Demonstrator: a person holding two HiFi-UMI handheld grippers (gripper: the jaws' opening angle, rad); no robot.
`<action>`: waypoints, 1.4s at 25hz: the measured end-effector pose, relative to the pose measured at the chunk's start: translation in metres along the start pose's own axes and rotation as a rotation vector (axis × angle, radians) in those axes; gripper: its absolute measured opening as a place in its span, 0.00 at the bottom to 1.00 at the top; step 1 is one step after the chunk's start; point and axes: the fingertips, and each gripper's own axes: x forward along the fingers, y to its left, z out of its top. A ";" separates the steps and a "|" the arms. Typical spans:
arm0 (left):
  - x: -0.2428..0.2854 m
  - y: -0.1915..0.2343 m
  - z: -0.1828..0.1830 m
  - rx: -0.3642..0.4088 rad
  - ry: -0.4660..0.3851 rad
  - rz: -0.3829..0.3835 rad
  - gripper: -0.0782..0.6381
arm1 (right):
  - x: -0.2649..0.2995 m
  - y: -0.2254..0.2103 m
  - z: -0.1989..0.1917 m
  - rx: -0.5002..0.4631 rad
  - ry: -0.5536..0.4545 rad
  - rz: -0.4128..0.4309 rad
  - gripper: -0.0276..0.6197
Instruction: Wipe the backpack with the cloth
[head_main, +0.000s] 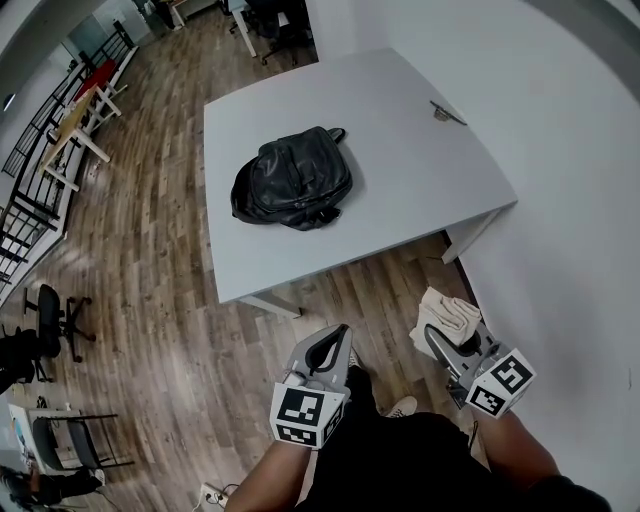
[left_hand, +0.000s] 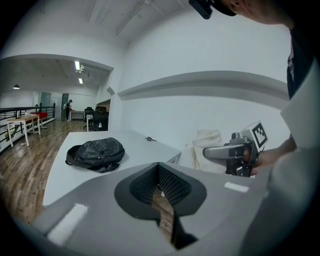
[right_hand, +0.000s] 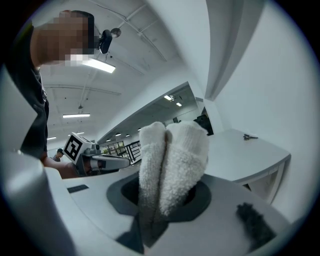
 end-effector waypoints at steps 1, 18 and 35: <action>0.002 0.007 0.001 0.011 0.004 0.004 0.12 | 0.007 -0.002 0.002 -0.002 0.006 0.001 0.17; 0.035 0.145 0.018 0.059 0.020 0.075 0.12 | 0.143 -0.034 0.030 -0.042 0.083 0.027 0.17; 0.059 0.203 0.038 0.104 0.052 -0.012 0.12 | 0.234 -0.048 0.077 -0.100 0.021 0.005 0.17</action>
